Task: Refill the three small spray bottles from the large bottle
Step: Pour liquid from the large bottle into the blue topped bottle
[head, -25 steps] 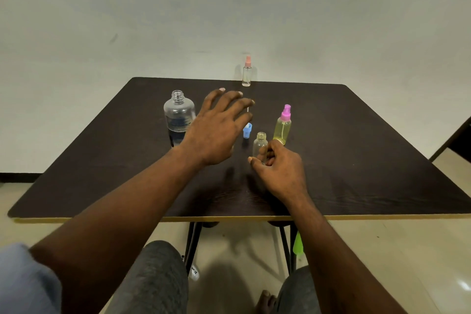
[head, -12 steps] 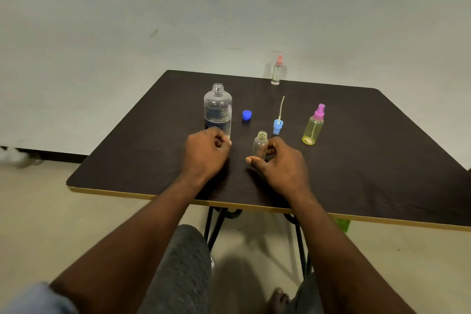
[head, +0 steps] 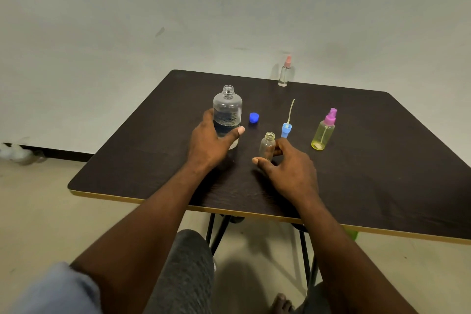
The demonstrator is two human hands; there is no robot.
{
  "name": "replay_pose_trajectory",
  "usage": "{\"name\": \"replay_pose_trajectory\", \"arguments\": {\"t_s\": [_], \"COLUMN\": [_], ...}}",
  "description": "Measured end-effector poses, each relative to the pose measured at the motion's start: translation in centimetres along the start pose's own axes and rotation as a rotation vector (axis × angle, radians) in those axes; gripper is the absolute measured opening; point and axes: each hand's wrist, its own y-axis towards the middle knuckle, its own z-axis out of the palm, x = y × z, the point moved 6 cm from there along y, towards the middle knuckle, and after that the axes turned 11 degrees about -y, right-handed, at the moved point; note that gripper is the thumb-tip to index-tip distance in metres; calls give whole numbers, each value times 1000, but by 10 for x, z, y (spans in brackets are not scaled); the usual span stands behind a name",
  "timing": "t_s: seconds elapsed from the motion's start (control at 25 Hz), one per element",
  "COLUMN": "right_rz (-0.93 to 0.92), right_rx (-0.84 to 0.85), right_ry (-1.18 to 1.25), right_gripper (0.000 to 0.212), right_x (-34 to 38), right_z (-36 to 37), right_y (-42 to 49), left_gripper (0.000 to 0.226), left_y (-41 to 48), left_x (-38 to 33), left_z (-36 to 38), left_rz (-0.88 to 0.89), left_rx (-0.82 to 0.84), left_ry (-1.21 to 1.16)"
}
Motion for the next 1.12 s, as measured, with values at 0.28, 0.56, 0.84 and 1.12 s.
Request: {"name": "replay_pose_trajectory", "arguments": {"t_s": [0.28, 0.56, 0.84, 1.12], "right_rz": [25, 54, 73, 75], "right_rx": [-116, -152, -154, -143], "right_ry": [62, 96, 87, 59], "right_gripper": [43, 47, 44, 48], "right_x": [-3, -6, -7, -8], "right_z": [-4, -9, -11, -9], "right_y": [-3, -7, -7, -6], "left_gripper": [75, 74, 70, 68], "left_y": [-16, -24, -25, -26], "left_x": [-17, -30, -34, -37], "left_z": [-1, 3, 2, 1], "left_rz": [319, 415, 418, 436], "left_rx": [-96, -92, -87, -110], "left_ry": [225, 404, 438, 451]}}
